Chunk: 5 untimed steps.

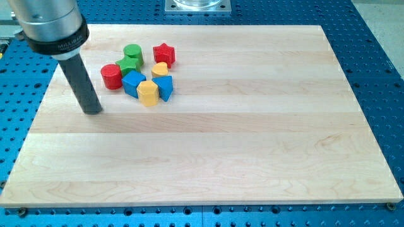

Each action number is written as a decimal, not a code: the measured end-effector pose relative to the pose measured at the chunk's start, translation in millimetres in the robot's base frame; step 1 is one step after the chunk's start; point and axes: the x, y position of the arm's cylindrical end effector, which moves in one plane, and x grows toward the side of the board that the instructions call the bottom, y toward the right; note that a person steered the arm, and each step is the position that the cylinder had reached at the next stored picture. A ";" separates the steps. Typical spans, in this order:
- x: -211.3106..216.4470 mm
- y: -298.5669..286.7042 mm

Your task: Move the red circle into the green star

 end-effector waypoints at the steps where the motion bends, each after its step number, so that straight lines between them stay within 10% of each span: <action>1: -63.9 -0.1; 5: 9.3 -4.7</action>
